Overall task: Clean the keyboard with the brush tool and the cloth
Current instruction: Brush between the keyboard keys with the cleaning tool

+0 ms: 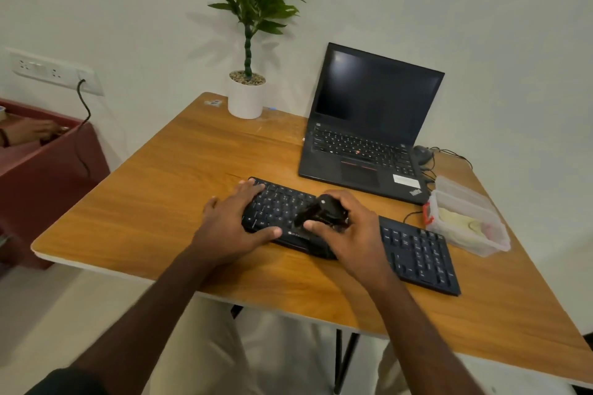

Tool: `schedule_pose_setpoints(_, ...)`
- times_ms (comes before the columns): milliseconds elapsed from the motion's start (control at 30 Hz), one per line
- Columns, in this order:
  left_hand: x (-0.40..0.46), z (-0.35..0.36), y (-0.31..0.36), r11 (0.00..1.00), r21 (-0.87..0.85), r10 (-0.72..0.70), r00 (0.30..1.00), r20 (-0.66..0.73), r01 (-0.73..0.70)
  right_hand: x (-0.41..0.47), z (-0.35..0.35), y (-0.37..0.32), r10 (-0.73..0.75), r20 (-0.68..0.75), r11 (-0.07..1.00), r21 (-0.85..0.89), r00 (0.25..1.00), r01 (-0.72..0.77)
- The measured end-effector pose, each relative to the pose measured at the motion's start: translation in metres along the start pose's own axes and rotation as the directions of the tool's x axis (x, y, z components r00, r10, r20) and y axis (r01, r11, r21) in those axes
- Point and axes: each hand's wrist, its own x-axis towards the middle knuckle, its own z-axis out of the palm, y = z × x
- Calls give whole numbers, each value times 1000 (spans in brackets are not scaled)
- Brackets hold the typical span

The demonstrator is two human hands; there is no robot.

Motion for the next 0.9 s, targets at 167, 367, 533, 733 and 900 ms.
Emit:
schedule_pose_setpoints(167,6,15,12,970,243,-14,1000,3,13,-10,-40,10,39,254,973,-228,966,21)
schedule_pose_setpoints(367,5,16,10,973,229,-25,999,-44,35,-17,-111,22,164,159,968,-215,974,-128)
schedule_pose_setpoints(533,5,16,10,973,228,-12,998,-63,26,-35,-112,35,114,156,976,-204,981,-81)
schedule_pose_setpoints(733,4,17,13,970,240,-22,998,-57,35,-54,-175,48,161,101,956,-265,982,-130)
schedule_pose_setpoints(900,3,17,17,964,262,-21,998,-64,37,-82,-179,54,127,0,963,-238,992,-124)
